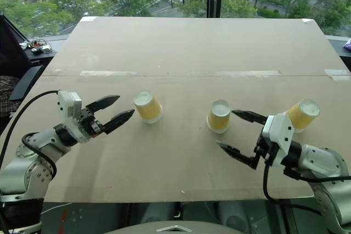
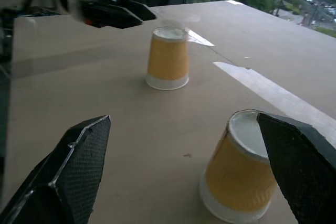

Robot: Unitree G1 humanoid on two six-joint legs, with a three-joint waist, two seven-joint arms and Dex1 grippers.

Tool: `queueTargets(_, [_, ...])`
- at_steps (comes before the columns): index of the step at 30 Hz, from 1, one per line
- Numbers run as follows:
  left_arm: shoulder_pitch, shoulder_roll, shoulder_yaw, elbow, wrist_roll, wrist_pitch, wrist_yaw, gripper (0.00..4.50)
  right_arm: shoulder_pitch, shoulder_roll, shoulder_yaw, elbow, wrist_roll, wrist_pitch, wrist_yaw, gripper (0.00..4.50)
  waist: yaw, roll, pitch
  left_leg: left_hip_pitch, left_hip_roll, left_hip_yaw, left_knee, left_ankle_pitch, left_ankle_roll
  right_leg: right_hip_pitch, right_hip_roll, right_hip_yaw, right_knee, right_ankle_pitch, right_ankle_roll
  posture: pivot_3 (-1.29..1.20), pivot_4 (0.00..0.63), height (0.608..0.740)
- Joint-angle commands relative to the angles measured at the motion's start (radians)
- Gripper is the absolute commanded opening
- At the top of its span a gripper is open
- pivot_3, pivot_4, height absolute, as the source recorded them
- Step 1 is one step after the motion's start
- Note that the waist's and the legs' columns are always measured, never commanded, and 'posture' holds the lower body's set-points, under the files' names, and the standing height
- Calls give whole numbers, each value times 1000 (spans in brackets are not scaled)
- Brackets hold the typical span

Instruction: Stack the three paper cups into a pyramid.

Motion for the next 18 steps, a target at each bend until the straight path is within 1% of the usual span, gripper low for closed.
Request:
queueTargets(1, [-81,0,-53,92,39,-39,-62,4500,48,-19,-56,-70,48,4,5,4413,0,-1,0,0,0,0,0,0,0,0,0,0,0,0,0,0,150,740])
queueTargets(9, [-236,-63,-174,344,157,-175,-164,4500,159,-14,-107,-143,41,8,-52,4413,2,-1,-1,0,0,1,0,0,0,0,0,1,0,1,-1,0,150,740])
queueTargets(10, [-247,-72,-177,366,161,-191,-171,3967,169,-13,-111,-149,42,7,-57,4500,5,-2,-1,0,0,1,0,0,0,0,0,1,0,2,-2,0,150,740])
queueTargets(11, [-252,-78,-186,382,169,-210,-192,3528,185,-9,-118,-155,41,4,-62,4500,4,-2,-1,0,0,1,1,0,0,0,0,1,0,2,-2,0,150,740])
queueTargets(12, [-255,-82,-192,389,171,-222,-209,3265,200,-6,-123,-160,39,-1,-64,4500,5,-2,-1,0,0,1,1,0,0,0,0,1,0,2,-2,0,150,740])
queueTargets(13, [-257,-85,-193,395,169,-228,-223,2850,212,-3,-124,-166,36,-3,-68,4500,8,-2,-1,0,0,1,1,0,0,0,0,1,0,2,-2,0,150,740])
queueTargets(14, [-260,-87,-193,387,154,-220,-243,2662,229,4,-127,-172,32,-7,-74,4500,10,-2,-1,0,0,1,1,0,0,0,0,1,0,2,-2,0,150,740])
queueTargets(18, [-291,-96,-209,343,117,-179,-297,2662,267,24,-124,-184,6,-22,-98,4500,11,-2,-1,0,0,1,1,0,0,0,0,1,0,2,-2,0,150,740])
